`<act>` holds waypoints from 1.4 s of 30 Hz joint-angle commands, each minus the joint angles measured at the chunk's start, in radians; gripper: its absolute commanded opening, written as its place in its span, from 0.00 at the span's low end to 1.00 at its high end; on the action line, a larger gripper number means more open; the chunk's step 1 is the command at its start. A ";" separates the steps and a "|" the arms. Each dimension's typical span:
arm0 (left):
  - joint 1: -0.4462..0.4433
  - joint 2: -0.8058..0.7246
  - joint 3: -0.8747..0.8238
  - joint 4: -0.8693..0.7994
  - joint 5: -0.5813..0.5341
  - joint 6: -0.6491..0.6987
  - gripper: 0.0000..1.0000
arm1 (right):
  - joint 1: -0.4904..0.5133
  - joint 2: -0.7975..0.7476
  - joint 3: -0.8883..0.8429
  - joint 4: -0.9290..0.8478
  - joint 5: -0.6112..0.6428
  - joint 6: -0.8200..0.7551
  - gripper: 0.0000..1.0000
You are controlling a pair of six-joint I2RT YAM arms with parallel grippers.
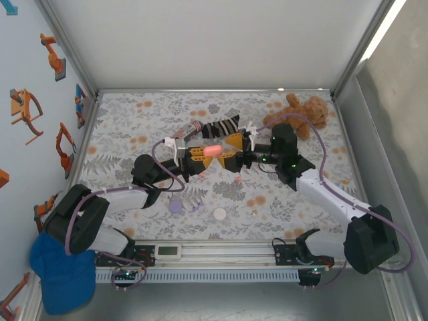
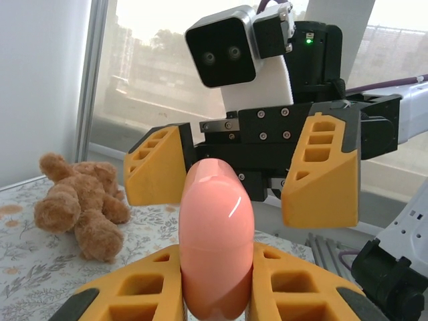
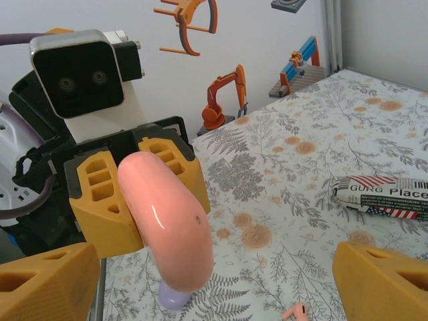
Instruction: Insert the wireless bluetooth earbuds into the charging case
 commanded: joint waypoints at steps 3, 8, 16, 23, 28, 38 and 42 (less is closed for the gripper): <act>-0.004 0.000 0.024 0.049 0.023 0.033 0.00 | 0.011 0.017 0.052 -0.014 0.040 -0.018 0.85; -0.004 -0.001 0.026 0.048 0.026 0.033 0.00 | 0.013 0.021 0.061 -0.014 0.057 -0.014 0.81; -0.007 -0.008 0.024 0.044 0.023 0.031 0.00 | 0.013 0.031 0.085 -0.032 0.091 -0.020 0.79; -0.011 -0.017 0.023 0.027 0.024 0.043 0.00 | 0.013 0.054 0.113 -0.040 0.114 -0.022 0.77; -0.014 -0.029 0.020 0.000 0.021 0.059 0.00 | 0.013 0.055 0.130 -0.039 0.122 -0.022 0.77; -0.019 -0.065 0.011 -0.060 0.005 0.090 0.00 | 0.013 0.043 0.172 -0.074 0.117 -0.044 0.77; -0.021 -0.091 -0.004 -0.110 -0.023 0.127 0.00 | 0.013 -0.026 0.164 -0.088 0.112 -0.046 0.79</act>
